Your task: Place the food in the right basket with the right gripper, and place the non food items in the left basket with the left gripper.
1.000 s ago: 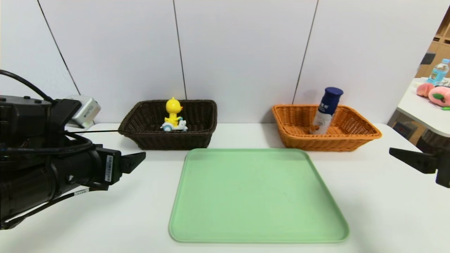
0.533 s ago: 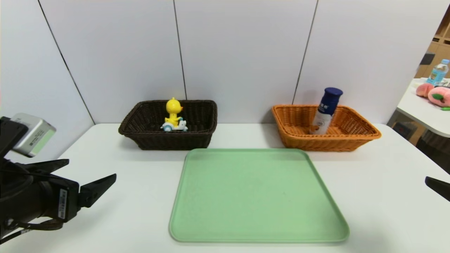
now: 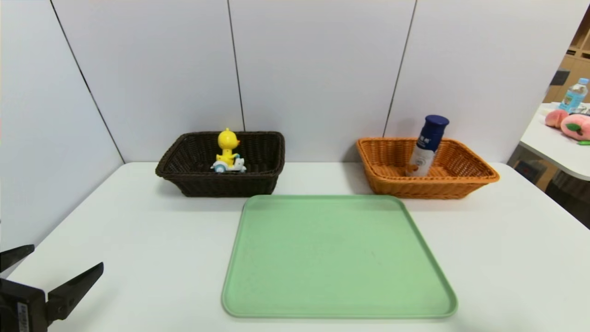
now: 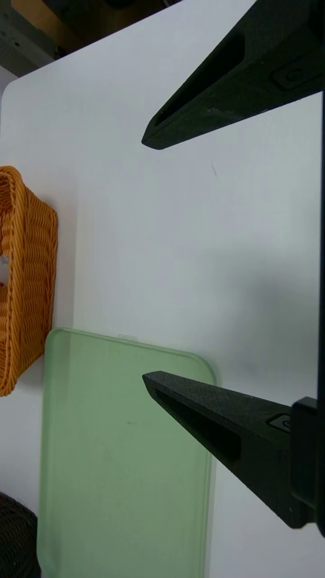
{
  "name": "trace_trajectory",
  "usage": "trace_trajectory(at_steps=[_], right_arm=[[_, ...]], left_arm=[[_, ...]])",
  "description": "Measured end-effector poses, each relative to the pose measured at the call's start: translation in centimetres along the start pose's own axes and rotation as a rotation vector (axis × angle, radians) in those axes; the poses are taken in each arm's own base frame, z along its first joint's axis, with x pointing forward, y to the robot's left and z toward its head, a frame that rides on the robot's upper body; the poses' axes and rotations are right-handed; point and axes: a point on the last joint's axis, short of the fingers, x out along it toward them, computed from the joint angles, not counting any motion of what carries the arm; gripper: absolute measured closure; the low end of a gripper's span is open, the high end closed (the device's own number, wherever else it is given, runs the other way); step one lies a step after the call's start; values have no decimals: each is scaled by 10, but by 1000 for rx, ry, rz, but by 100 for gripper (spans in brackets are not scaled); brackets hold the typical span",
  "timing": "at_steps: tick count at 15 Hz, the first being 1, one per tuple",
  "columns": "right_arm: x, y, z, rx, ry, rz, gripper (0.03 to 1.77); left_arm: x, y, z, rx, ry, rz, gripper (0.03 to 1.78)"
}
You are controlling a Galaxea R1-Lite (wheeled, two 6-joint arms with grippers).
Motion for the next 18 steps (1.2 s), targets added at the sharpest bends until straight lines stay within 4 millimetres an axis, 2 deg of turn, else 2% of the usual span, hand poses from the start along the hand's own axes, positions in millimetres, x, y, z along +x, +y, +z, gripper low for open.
trace_trajectory(at_steps=[5,11,14,18], right_arm=[[-19,1,-11,2,-1,-11,11],[-40,3,-34,3,9,-10,11],[-46,5,-52,3,-6,24,11],[-53,5,-64,-1,-44,23,11]], left_arm=[[-17,6,-25,-13,-18,59,12],[-31,7,-54,-10,-42,89,12],[-39,6,-71,-3,-54,79,12],[-47,4,-85,6,-92,92,12]])
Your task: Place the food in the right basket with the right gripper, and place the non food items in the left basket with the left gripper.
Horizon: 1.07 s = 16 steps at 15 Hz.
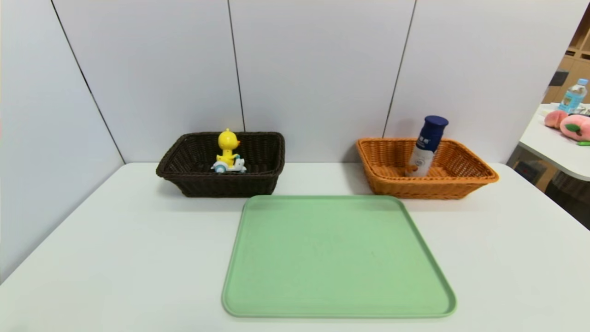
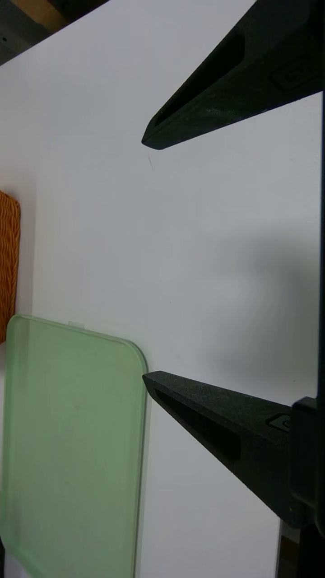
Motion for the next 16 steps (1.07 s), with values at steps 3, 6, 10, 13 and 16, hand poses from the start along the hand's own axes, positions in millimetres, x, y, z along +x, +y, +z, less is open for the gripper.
trace_trajectory(at_steps=[3,6,10,13,16], right_arm=[[-2,0,-12,-3,-16,9,11],[-4,1,-22,-10,-44,23,11],[0,2,-37,-18,-131,51,11],[7,2,-53,-25,-181,44,11],[17,0,-64,-30,-229,-11,11]], left_arm=[[-8,-1,-9,-2,-17,1,12],[-14,-3,-18,-2,-62,0,12],[-18,-6,-35,-9,-105,-19,12],[-18,-8,-40,-15,-128,-43,12],[-15,-10,-47,-21,-186,-85,12]])
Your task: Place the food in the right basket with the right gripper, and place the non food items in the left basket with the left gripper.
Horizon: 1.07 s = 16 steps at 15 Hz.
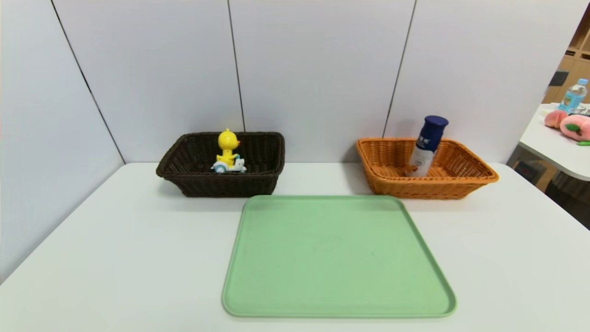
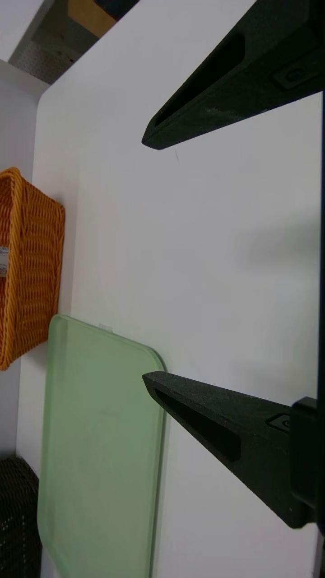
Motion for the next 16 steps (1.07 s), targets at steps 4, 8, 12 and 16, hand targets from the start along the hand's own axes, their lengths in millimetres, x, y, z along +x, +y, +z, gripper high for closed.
trace_trajectory(at_steps=[4,8,12,16], right_arm=[[10,0,-16,-4,-52,-17,11],[12,-1,-22,9,-28,-49,11],[14,-1,-27,-1,-4,-49,11],[14,-1,-27,5,-15,-49,11]], left_arm=[[-2,-1,-4,-26,-31,4,12],[-3,-1,-5,-26,-41,6,12],[-3,-1,-5,-39,-42,9,12],[-3,-1,-5,-60,-42,10,12]])
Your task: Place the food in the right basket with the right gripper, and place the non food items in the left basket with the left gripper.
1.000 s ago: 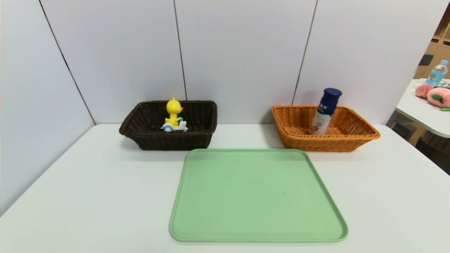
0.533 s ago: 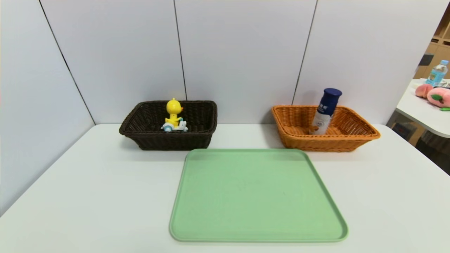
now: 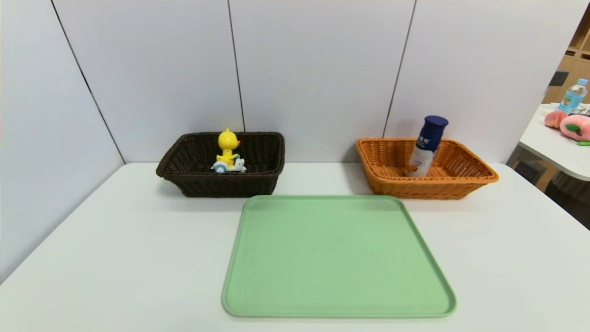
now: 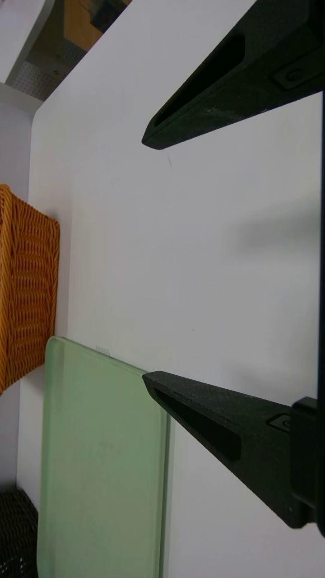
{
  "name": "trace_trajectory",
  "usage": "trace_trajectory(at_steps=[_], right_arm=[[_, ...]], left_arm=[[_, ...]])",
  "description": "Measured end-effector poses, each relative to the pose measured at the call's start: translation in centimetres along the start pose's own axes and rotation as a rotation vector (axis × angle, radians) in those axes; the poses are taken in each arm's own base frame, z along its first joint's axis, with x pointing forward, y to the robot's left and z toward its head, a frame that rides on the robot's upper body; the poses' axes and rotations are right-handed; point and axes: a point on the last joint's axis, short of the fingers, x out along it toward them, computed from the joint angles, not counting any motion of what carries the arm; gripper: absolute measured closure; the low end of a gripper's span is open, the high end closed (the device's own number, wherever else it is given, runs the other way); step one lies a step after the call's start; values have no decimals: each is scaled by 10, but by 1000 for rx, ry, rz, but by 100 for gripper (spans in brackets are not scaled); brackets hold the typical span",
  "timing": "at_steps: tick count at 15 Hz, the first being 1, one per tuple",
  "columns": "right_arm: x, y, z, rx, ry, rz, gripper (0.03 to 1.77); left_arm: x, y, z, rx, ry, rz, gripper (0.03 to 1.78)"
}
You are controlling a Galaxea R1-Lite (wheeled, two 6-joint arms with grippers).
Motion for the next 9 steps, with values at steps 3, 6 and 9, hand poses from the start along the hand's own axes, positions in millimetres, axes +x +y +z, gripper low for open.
trace_trajectory(at_steps=[3,6,9], right_arm=[[0,0,0,10,1,-7,11],[0,0,0,13,-1,-8,11],[0,0,0,13,0,-8,11]], left_arm=[[0,0,0,0,0,0,12],[0,0,0,0,0,0,12],[0,0,0,0,0,0,12]])
